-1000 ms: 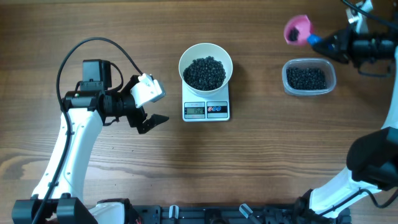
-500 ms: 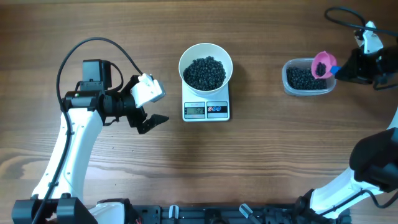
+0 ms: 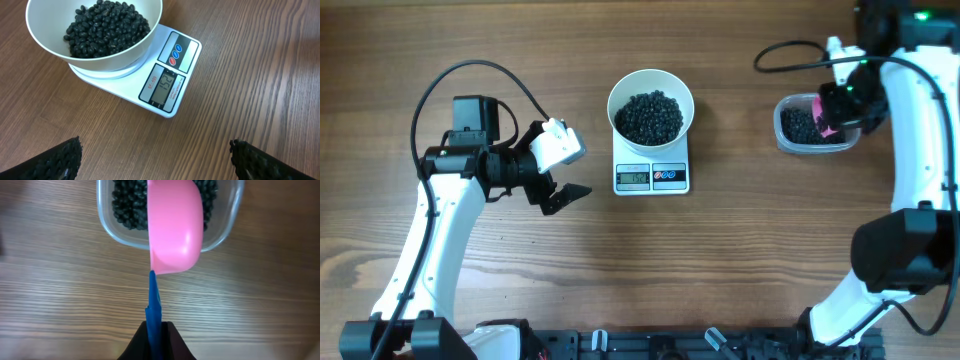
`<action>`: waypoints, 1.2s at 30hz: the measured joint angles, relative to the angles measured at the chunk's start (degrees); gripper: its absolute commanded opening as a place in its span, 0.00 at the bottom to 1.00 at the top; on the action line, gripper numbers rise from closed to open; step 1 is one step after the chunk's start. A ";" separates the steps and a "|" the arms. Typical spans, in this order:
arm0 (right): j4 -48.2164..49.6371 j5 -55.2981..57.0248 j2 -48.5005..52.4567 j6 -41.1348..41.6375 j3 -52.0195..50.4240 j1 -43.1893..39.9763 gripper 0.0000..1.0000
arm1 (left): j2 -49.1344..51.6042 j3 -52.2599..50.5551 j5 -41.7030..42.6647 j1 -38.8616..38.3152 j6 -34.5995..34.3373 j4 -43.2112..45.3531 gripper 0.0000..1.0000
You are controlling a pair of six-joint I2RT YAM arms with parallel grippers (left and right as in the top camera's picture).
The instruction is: Scoop item into bowl and weigh 150g on scale
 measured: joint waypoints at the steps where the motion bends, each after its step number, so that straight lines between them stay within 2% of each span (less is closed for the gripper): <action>1: 0.02 1.79 0.00 0.24 0.00 0.90 0.04 | 0.00 0.00 0.00 0.00 0.00 0.00 1.00; 7: 0.44 10.47 0.00 1.31 0.00 4.63 0.04 | 0.00 0.00 0.00 0.00 0.00 0.00 1.00; 17: 2.56 9.22 0.00 1.68 0.00 4.63 0.04 | 0.00 0.00 0.00 0.00 0.00 0.00 1.00; 20: 6.69 2.12 0.00 1.03 0.00 4.63 0.04 | 0.00 0.00 0.00 0.00 0.00 0.00 1.00; 24: 17.62 -18.56 0.00 0.20 0.04 6.08 0.04 | 0.00 0.00 0.00 0.00 0.00 0.00 1.00; 28: 24.30 -29.24 0.00 1.03 0.11 9.31 0.04 | 0.00 0.00 0.00 0.00 0.00 0.00 1.00; 31: 26.53 -33.29 0.00 1.05 0.11 14.12 0.04 | 0.00 0.00 0.00 0.00 0.00 0.00 1.00; 36: 24.65 -32.37 0.00 -0.57 0.11 21.86 0.04 | 0.00 0.00 0.00 0.00 0.00 0.00 1.00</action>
